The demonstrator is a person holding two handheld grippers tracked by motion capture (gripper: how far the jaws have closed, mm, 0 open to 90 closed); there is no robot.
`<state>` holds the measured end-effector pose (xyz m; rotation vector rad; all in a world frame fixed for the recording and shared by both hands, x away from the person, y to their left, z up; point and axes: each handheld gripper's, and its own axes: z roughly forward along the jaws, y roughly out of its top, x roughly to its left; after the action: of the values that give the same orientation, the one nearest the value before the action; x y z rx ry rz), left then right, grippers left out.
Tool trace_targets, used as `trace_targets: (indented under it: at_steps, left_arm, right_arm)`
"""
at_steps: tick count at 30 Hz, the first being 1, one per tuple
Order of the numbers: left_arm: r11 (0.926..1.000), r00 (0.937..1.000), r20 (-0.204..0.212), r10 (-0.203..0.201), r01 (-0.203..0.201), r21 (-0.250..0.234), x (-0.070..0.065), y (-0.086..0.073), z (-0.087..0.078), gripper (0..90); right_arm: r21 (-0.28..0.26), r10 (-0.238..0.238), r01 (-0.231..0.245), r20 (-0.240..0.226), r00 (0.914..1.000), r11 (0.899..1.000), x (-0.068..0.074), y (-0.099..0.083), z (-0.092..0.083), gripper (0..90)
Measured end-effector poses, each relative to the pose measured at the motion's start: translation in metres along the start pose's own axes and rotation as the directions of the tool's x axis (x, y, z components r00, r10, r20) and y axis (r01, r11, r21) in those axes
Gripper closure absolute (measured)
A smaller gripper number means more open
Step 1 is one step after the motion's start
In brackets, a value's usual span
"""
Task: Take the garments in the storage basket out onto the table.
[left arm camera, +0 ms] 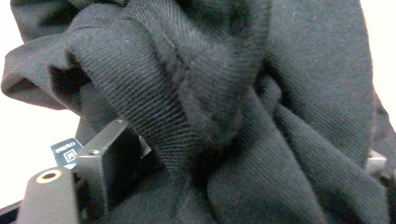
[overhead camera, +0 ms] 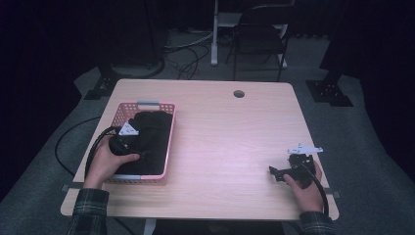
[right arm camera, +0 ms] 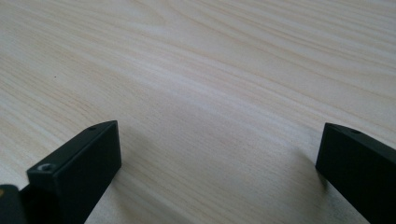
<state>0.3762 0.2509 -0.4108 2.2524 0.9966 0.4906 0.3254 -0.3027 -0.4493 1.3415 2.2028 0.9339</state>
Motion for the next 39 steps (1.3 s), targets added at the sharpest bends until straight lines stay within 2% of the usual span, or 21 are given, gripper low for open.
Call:
trace_targets:
  at_steps: [1,12,16,20,24,39]
  left_arm:
    - [1.0,1.0,0.007,-0.003,0.003,0.002,0.0001,0.0,-0.0004,22.9]
    - [0.9998,0.9997,0.017,0.02,-0.02,0.001,-0.002,-0.0011,-0.0024,40.2]
    - [0.9999,0.9998,0.014,0.01,-0.01,-0.013,-0.002,-0.0021,-0.0025,43.8]
    - [0.9998,0.9999,0.006,0.008,-0.008,-0.02,-0.002,-0.0023,-0.0038,52.8]
    - [0.9998,1.0,-0.003,0.004,-0.004,-0.02,-0.0028,-0.0013,-0.0042,58.1]
    - [0.9998,0.9998,-0.017,0.005,-0.005,-0.017,-0.0047,0.0019,-0.0075,61.0]
  right_arm:
    - [0.0,0.0,0.0,0.0,1.0,1.0,0.0,0.0,0.0,0.0]
    - [0.0,0.001,-0.001,0.0,1.0,1.0,0.0,0.0001,0.0001,0.0]
    - [0.0,0.0,0.0,0.0,1.0,1.0,0.0,0.0001,0.0001,0.0]
    - [0.0,0.0,0.0,0.0,1.0,1.0,0.0,0.0001,0.0001,0.0]
    - [0.0,0.0,0.0,0.0,1.0,1.0,0.0,0.0001,0.0001,0.0]
    - [0.001,0.0,0.0,0.0,1.0,1.0,0.0,0.0001,0.0001,0.0]
